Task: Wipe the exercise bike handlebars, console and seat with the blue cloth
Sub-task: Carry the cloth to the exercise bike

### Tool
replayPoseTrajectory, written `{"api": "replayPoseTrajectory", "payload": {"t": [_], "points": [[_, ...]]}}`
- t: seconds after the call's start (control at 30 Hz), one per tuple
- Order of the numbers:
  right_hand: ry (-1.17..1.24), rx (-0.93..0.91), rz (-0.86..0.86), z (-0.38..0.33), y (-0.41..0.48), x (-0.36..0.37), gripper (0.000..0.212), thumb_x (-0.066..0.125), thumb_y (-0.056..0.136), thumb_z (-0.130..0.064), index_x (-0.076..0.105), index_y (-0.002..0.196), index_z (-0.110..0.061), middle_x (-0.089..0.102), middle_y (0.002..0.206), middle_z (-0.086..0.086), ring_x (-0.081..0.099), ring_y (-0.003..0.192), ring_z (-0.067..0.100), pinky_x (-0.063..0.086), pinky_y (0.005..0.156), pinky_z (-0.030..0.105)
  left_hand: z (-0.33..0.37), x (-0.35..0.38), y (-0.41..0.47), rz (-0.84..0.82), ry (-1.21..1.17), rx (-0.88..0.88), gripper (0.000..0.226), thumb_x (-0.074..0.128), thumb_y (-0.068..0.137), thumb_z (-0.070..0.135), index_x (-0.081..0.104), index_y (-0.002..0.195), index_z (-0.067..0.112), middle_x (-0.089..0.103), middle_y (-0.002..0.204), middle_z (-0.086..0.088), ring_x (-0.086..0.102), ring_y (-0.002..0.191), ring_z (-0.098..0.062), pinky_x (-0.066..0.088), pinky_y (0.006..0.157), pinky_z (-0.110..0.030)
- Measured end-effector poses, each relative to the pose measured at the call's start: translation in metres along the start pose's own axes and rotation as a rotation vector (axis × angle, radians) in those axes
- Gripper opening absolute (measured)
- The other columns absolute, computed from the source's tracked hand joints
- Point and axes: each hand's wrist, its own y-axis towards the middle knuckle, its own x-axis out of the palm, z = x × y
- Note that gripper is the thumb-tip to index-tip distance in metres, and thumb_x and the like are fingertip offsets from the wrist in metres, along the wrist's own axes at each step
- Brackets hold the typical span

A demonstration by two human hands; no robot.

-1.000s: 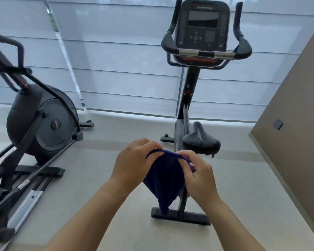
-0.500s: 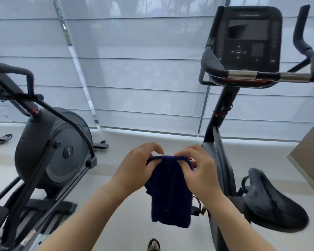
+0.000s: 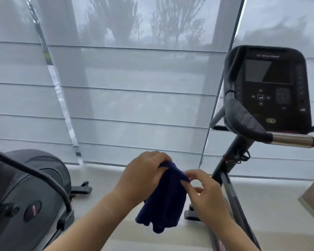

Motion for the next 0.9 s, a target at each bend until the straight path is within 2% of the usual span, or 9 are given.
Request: {"api": "replayPoseTrajectory", "payload": {"t": [0.1,0.17,0.33,0.4,0.47,0.53,0.67,0.8,0.9], "points": [[-0.026,0.016,0.014,0.014,0.03,0.019,0.03,0.068,0.082,-0.007,0.063,0.089,-0.036,0.064,0.09,-0.019,0.059,0.091,0.009,0.052,0.068,0.016,-0.025,0.006,0.035,0.007,0.009,0.021,0.024,0.047,0.089,0.011,0.062,0.097,0.028,0.063,0.094,0.014,0.051,0.09,-0.007,0.044,0.078,-0.028],[-0.042,0.037,0.05,0.028,0.061,0.035,0.03,0.071,0.079,-0.012,0.061,0.092,-0.037,0.062,0.095,-0.02,0.057,0.094,0.009,0.053,0.068,0.017,-0.051,0.012,0.067,0.002,0.005,0.038,0.023,0.047,0.09,0.011,0.062,0.1,0.026,0.063,0.097,0.013,0.051,0.091,-0.008,0.044,0.079,-0.03],[-0.009,0.217,0.006,0.063,0.127,0.076,0.052,0.076,0.071,-0.032,0.049,0.112,-0.048,0.055,0.109,-0.032,0.054,0.101,-0.006,0.054,0.07,0.017,-0.105,0.014,0.145,0.02,-0.084,0.127,0.022,0.049,0.09,0.009,0.062,0.101,0.022,0.064,0.098,0.013,0.054,0.091,-0.006,0.044,0.079,-0.022],[-0.047,0.285,0.002,0.075,0.153,0.088,0.042,0.073,0.076,-0.032,0.052,0.107,-0.05,0.06,0.103,-0.032,0.056,0.097,-0.008,0.055,0.073,0.022,-0.127,0.01,0.177,0.016,-0.118,0.161,0.023,0.048,0.09,0.009,0.062,0.101,0.023,0.063,0.098,0.014,0.053,0.091,-0.005,0.043,0.078,-0.02],[-0.118,0.316,0.066,0.084,0.181,0.095,0.024,0.066,0.084,-0.027,0.059,0.096,-0.047,0.067,0.091,-0.023,0.06,0.087,-0.002,0.056,0.072,0.03,-0.151,0.005,0.212,-0.019,-0.12,0.19,0.024,0.047,0.09,0.009,0.062,0.102,0.024,0.062,0.1,0.015,0.052,0.093,-0.005,0.042,0.08,-0.021],[-0.186,0.309,0.187,0.088,0.211,0.096,0.023,0.061,0.089,-0.02,0.061,0.089,-0.043,0.068,0.082,-0.017,0.062,0.079,0.002,0.055,0.067,0.03,-0.179,0.004,0.246,-0.068,-0.132,0.227,0.028,0.046,0.09,0.007,0.062,0.101,0.026,0.061,0.101,0.015,0.052,0.093,-0.006,0.042,0.081,-0.022],[-0.239,0.219,0.495,0.091,0.27,0.095,0.028,0.063,0.086,-0.012,0.062,0.086,-0.04,0.067,0.083,-0.019,0.061,0.079,0.001,0.048,0.06,0.014,-0.236,0.019,0.302,-0.253,-0.22,0.277,0.039,0.044,0.086,0.002,0.056,0.096,0.038,0.056,0.095,0.02,0.052,0.087,-0.001,0.043,0.072,-0.015],[-0.304,0.203,0.556,0.097,0.315,0.096,0.033,0.068,0.08,-0.004,0.062,0.085,-0.036,0.065,0.082,-0.016,0.059,0.083,-0.003,0.045,0.061,0.006,-0.264,0.052,0.342,-0.334,-0.254,0.285,0.042,0.046,0.083,0.001,0.055,0.093,0.042,0.056,0.088,0.018,0.051,0.081,0.0,0.037,0.068,-0.008],[-0.35,0.256,0.567,0.116,0.344,0.09,0.04,0.065,0.079,0.0,0.06,0.084,-0.039,0.061,0.089,-0.021,0.057,0.089,-0.002,0.045,0.067,0.007,-0.274,0.07,0.381,-0.344,-0.3,0.3,0.047,0.047,0.083,0.004,0.051,0.087,0.05,0.055,0.086,0.024,0.051,0.084,0.004,0.036,0.069,-0.005]]}}
